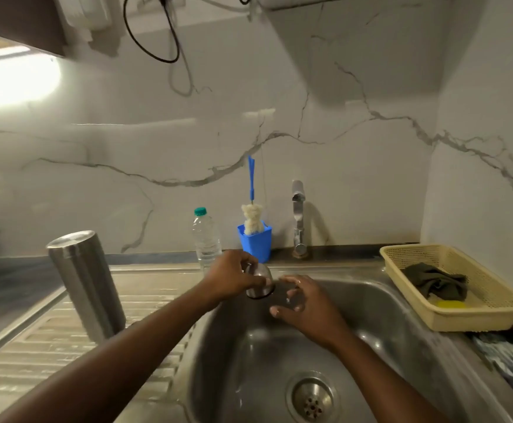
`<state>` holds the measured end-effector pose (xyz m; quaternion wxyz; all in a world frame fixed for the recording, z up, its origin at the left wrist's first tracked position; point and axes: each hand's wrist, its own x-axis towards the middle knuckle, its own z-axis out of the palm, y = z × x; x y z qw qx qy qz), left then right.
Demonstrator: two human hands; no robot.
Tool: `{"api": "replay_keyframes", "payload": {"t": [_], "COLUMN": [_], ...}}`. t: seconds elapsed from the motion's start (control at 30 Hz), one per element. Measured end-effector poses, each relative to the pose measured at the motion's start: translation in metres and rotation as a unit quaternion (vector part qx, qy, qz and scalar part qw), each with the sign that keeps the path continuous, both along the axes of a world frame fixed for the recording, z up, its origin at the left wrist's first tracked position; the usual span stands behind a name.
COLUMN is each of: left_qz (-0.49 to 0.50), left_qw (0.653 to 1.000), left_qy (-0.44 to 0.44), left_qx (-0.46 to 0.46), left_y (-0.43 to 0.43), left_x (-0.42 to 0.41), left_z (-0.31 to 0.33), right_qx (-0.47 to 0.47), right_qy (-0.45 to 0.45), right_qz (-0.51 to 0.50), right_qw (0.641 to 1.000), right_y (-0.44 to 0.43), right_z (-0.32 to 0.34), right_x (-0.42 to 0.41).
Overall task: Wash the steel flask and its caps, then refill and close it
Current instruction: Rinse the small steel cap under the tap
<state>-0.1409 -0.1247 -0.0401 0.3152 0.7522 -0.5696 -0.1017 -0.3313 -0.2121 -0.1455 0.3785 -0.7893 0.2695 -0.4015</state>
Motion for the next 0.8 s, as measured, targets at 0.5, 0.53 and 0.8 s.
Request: {"api": "replay_keyframes", "payload": {"t": [0.5, 0.53, 0.8], "left_qz": [0.215, 0.215, 0.224], "left_qw": [0.972, 0.971, 0.967], "left_qy": [0.015, 0.020, 0.006], "left_qx": [0.095, 0.102, 0.125], "left_y": [0.057, 0.056, 0.055], "left_x": [0.093, 0.094, 0.098], "left_z": [-0.012, -0.013, -0.018], "right_qx": [-0.040, -0.036, -0.021], "right_qy": [0.154, 0.159, 0.170], "right_qz": [0.049, 0.051, 0.050], "right_qw": [0.986, 0.985, 0.984], "right_y": [0.003, 0.003, 0.009], "right_z": [-0.016, -0.015, -0.011], "right_x": [-0.001, -0.002, -0.002]}}
